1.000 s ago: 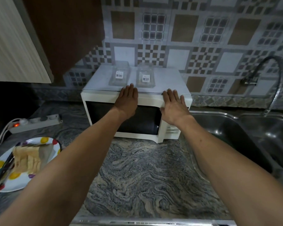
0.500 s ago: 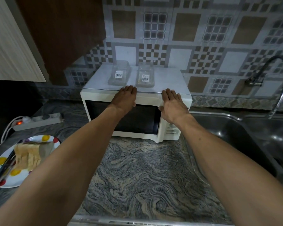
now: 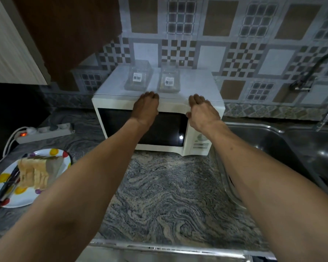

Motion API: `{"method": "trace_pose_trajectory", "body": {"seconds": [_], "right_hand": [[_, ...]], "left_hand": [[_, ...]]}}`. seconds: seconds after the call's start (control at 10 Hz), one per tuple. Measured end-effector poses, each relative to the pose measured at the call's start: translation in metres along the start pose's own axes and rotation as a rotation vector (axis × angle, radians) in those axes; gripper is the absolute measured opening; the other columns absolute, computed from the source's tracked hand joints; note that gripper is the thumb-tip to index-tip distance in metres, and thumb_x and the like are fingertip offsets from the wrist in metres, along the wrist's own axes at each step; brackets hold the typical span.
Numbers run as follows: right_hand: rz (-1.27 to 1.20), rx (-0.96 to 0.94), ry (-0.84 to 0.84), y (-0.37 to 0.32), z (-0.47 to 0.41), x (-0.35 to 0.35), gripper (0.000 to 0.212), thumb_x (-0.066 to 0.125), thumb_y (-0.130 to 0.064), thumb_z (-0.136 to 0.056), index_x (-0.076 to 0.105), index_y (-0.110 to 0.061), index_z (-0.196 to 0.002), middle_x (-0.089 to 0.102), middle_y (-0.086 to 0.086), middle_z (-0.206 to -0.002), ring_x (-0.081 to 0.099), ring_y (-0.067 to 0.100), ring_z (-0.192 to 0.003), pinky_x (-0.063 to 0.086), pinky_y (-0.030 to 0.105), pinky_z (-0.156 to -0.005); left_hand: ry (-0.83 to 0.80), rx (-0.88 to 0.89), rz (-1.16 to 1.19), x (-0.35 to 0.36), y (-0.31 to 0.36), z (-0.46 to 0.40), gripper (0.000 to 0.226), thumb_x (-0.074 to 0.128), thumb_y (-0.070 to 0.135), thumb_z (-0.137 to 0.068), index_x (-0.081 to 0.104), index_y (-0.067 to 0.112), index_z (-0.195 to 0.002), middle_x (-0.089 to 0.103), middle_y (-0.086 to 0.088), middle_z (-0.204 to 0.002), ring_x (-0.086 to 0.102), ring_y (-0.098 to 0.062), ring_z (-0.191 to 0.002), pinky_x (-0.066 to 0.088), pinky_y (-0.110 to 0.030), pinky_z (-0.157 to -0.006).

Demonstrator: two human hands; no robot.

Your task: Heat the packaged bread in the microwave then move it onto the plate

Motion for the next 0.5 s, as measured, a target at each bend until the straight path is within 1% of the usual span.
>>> {"method": "trace_pose_trajectory", "body": {"seconds": [0.1,0.2,0.3,0.4,0.5], "right_hand": [[-0.004,-0.002,-0.070,0.000,-0.001,-0.003,0.068,0.049,-0.023,-0.103,0.014,-0.005,-0.158,0.011,0.014,-0.166,0.012,0.029,-0.152,0.011,0.037,-0.124],[0.001,-0.005,-0.143,0.002,0.001,-0.007,0.072,0.046,-0.022,-0.102,0.006,-0.007,-0.160,0.001,0.012,-0.167,0.004,0.027,-0.154,0.005,0.037,-0.125],[-0.050,0.002,-0.239,0.004,0.003,-0.013,0.083,0.051,-0.024,-0.097,-0.001,-0.010,-0.160,-0.007,0.008,-0.167,-0.003,0.024,-0.154,0.000,0.035,-0.125],[-0.138,-0.003,-0.295,0.001,0.008,-0.028,0.089,0.054,-0.030,-0.094,-0.002,-0.013,-0.161,-0.009,0.006,-0.167,-0.006,0.022,-0.154,-0.001,0.034,-0.124],[-0.366,0.020,-0.202,0.010,0.028,-0.032,0.087,0.058,-0.028,-0.095,0.001,-0.022,-0.161,-0.008,-0.003,-0.167,-0.006,0.016,-0.154,0.001,0.035,-0.124]], "left_hand": [[-0.049,-0.021,0.017,-0.002,-0.001,-0.001,0.047,0.065,0.011,-0.089,0.049,0.004,-0.132,0.053,-0.017,-0.130,0.051,-0.032,-0.119,0.043,-0.038,-0.099],[-0.097,-0.034,0.000,-0.002,0.003,0.001,0.056,0.063,0.009,-0.091,0.039,0.003,-0.141,0.044,-0.017,-0.141,0.042,-0.033,-0.129,0.035,-0.039,-0.108],[-0.218,0.003,-0.030,-0.011,0.000,0.000,0.074,0.061,0.010,-0.092,0.020,0.005,-0.153,0.020,-0.017,-0.159,0.022,-0.033,-0.146,0.020,-0.041,-0.120],[-0.320,0.055,-0.056,-0.012,-0.007,0.021,0.094,0.058,0.017,-0.092,-0.011,0.008,-0.156,-0.017,-0.012,-0.163,-0.009,-0.028,-0.152,0.001,-0.041,-0.124],[-0.309,0.113,-0.046,-0.001,-0.012,0.069,0.096,0.055,0.025,-0.093,-0.017,0.013,-0.155,-0.027,-0.009,-0.160,-0.019,-0.025,-0.150,-0.004,-0.041,-0.124]]}}
Point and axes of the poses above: each hand's wrist, its own z-axis away from the middle knuckle, its own x-axis out of the palm, y = z × x, the point moved 3 cm from there along -z, towards the middle knuckle
